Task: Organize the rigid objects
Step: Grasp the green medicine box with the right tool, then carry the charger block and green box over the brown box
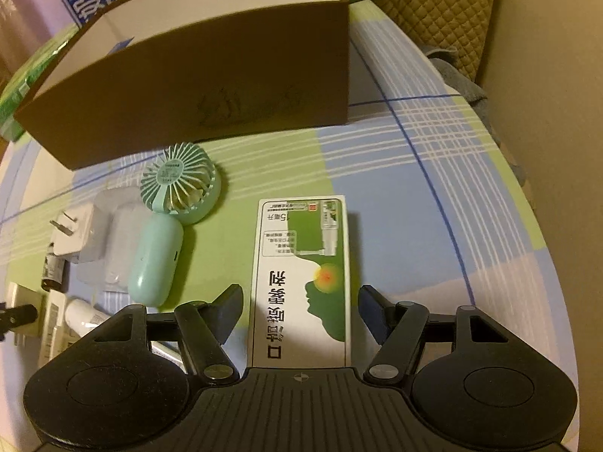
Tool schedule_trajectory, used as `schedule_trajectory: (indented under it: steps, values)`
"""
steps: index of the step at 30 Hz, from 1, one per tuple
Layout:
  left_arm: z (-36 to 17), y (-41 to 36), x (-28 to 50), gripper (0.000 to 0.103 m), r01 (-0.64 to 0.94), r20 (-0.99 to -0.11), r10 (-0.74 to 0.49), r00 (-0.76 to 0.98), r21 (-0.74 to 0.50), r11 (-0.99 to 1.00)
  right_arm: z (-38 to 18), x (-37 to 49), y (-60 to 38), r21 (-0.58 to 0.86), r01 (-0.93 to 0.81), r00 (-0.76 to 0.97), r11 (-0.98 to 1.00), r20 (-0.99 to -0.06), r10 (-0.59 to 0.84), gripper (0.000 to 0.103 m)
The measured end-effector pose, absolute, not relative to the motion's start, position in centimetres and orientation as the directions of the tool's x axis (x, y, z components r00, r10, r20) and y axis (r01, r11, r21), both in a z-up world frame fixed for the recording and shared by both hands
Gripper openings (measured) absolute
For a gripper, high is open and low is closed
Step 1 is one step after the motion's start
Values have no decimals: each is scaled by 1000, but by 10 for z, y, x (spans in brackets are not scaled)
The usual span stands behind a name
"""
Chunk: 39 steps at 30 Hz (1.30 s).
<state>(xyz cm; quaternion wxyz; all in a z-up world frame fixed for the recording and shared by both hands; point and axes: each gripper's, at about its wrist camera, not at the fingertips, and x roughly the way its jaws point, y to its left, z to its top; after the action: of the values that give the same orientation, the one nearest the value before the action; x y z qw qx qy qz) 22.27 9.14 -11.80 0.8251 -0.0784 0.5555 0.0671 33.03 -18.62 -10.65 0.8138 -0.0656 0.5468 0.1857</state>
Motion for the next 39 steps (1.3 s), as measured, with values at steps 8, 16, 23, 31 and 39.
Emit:
schedule_trajectory:
  steps: [8, 16, 23, 31, 39]
  values:
    - [-106, 97, 210, 21, -227, -921, 22, 389, -73, 971, -105, 330, -194, 84, -396, 347, 915, -908, 233, 52]
    - [-72, 97, 213, 21, -238, -890, 25, 455, -94, 967, -68, 327, -197, 128, -422, 390, 898, -868, 307, 52]
    - [-37, 78, 240, 21, -172, -845, -22, 535, -134, 976, -28, 332, -186, 168, -464, 429, 869, -816, 387, 52]
    - [-5, 61, 292, 21, -92, -785, -57, 617, -144, 985, 1, 365, -166, 202, -511, 452, 835, -763, 462, 52]
    - [16, 44, 367, 21, -44, -751, -80, 656, -144, 989, 17, 418, -135, 211, -533, 478, 819, -724, 497, 52]
